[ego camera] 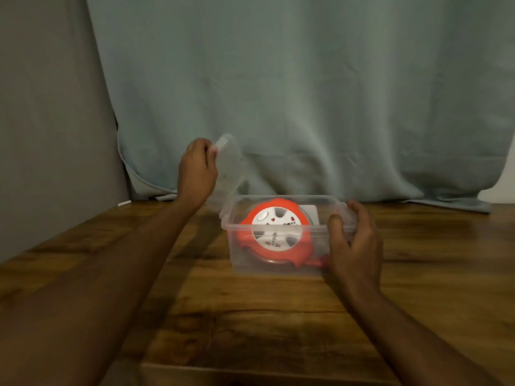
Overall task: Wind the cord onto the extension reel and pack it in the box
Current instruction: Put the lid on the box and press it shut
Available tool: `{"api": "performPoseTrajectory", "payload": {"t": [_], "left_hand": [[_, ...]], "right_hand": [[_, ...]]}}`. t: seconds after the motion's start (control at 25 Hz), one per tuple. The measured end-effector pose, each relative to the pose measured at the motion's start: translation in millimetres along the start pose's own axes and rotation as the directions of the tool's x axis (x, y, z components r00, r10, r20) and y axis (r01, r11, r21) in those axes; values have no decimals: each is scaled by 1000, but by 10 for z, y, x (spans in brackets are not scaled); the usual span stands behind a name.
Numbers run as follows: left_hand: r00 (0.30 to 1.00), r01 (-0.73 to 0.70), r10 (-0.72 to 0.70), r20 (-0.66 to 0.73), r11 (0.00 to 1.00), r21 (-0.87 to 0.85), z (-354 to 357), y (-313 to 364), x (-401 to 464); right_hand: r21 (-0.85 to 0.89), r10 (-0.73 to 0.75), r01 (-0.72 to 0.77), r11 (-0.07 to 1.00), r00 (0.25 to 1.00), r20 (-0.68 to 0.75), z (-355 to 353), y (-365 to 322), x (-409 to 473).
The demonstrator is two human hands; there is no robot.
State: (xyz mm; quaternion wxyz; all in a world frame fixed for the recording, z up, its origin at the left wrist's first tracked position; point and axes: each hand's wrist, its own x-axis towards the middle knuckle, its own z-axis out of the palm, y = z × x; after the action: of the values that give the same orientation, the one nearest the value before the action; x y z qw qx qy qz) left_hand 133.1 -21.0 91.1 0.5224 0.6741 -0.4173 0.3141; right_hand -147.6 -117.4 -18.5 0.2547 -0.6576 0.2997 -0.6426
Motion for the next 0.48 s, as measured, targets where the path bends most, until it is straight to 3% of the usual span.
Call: {"api": "performPoseTrajectory", "payload": {"t": [0.08,0.16,0.24,0.28,0.36,0.44,0.48], "left_hand": [[991,99,-118,-62,964,-246,-212,316,130],[965,190,-252,-71,862,-470,-377,557,189],[892,335,-451,-37,713,-616,-511,750,221],[829,439,-557,46,598,-671,-530,807,208],[694,649,-641,329,359,-670,-489,840,73],[571,805,-624,534,298,-513,-356,794,-183],[527,842,-631,570,294,-453,-283,751,-299]], "right_hand": [[-10,-3,4,1000,1000,21,-8,-17,-16],[-21,17,-16,1000,999,44,-9,-35,-38],[-13,20,-19,1000,998,55,-48,-89,-61],[8,5,-6,1000,999,39,-72,-122,-74],[67,-52,53,996,998,-24,-117,-160,-91],[109,-102,106,988,994,-43,-167,-164,-94],[115,-114,117,986,993,-29,-177,-149,-98]]}}
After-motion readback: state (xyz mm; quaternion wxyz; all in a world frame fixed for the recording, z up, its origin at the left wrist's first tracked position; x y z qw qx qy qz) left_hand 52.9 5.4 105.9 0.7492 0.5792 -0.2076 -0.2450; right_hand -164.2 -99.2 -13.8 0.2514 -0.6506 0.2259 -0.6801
